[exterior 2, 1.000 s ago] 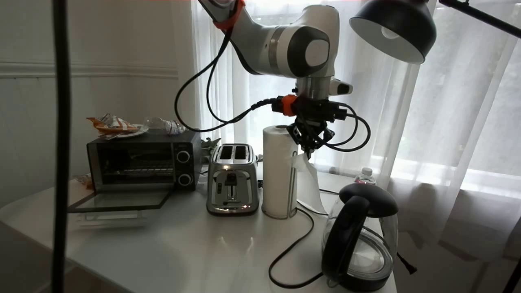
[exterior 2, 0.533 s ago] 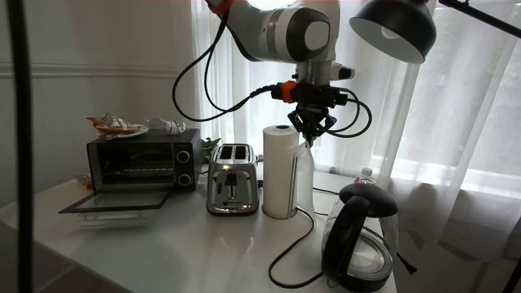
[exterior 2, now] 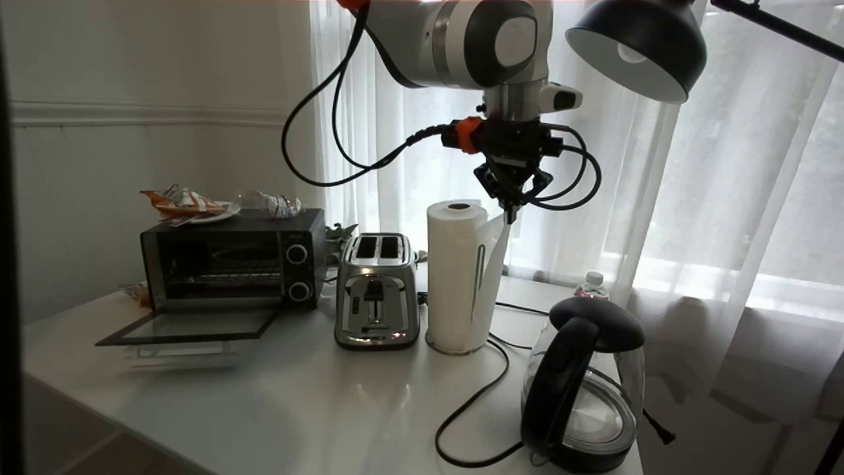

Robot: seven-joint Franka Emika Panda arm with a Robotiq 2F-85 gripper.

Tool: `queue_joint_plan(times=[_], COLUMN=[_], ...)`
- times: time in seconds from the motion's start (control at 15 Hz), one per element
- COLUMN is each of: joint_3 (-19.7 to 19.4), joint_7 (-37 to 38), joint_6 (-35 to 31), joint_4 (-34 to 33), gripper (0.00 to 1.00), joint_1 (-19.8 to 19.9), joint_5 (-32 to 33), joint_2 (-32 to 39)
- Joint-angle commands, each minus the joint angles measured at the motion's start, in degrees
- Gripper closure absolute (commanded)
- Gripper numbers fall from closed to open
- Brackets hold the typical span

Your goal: Cut out the paper towel and put it on the cupboard

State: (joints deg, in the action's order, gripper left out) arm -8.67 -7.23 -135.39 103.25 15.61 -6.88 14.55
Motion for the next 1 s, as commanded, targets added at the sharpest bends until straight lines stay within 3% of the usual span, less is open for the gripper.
queue_joint_plan(times=[0.0, 0.93], joint_3=[-1.1, -5.0], joint_7=[3.6, 7.0], joint_6=[-2.1, -0.6], joint_4=[0.8, 11.6], gripper=[1.0, 1.0], joint_1=[-0.4, -0.6], joint_5=[-0.5, 5.0], joint_2=[-1.2, -2.5])
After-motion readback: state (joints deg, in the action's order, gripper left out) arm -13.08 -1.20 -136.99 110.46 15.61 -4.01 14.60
